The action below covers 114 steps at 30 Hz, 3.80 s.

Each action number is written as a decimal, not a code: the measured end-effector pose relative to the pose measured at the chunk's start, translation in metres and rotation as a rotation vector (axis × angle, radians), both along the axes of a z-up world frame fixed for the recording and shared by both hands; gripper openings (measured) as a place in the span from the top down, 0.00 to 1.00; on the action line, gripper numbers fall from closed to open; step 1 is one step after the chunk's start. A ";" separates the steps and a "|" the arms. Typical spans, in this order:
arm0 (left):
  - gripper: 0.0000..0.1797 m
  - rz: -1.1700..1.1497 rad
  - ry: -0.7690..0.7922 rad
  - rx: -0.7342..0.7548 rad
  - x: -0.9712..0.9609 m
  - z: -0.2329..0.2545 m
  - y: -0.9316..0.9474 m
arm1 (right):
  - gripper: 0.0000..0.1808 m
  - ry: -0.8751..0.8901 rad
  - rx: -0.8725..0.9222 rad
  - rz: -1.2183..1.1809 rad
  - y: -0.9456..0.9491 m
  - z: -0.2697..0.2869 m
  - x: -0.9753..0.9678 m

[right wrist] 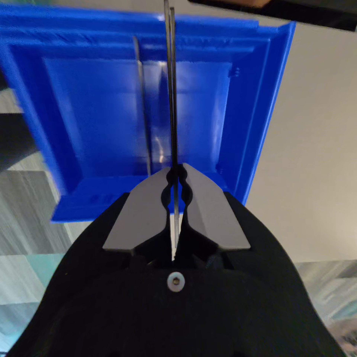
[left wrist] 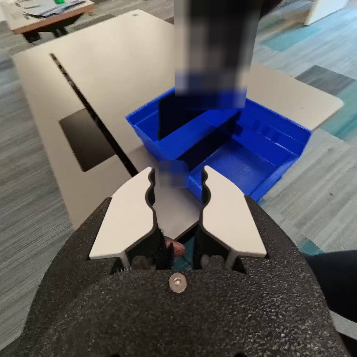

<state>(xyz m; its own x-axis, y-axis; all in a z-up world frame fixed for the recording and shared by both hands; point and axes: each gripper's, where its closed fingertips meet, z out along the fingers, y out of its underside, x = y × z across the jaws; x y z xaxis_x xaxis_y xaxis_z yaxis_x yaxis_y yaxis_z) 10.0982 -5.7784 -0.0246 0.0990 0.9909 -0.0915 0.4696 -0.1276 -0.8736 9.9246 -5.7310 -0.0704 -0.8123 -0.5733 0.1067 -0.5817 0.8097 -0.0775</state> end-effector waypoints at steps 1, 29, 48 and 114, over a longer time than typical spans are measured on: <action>0.75 0.042 0.004 -0.015 0.001 0.006 -0.001 | 0.97 0.024 0.011 0.012 -0.006 -0.010 -0.008; 0.58 1.181 0.055 -0.058 0.491 0.144 0.066 | 0.47 -0.826 -0.418 0.517 -0.094 0.165 0.480; 0.85 1.726 -0.005 -0.150 0.943 0.150 0.113 | 0.59 -1.063 -0.131 1.238 -0.069 0.189 1.036; 0.68 1.296 0.396 -0.250 2.609 0.235 0.192 | 0.66 0.247 -1.143 1.605 0.001 0.493 2.886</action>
<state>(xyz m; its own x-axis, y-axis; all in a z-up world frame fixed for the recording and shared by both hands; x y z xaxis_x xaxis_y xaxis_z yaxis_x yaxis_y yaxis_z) 12.7069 -5.5867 0.2106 -0.9481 0.3066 -0.0843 0.0996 0.0346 -0.9944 12.8104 -5.7301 0.4231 0.3742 -0.2295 0.8985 -0.6744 -0.7323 0.0938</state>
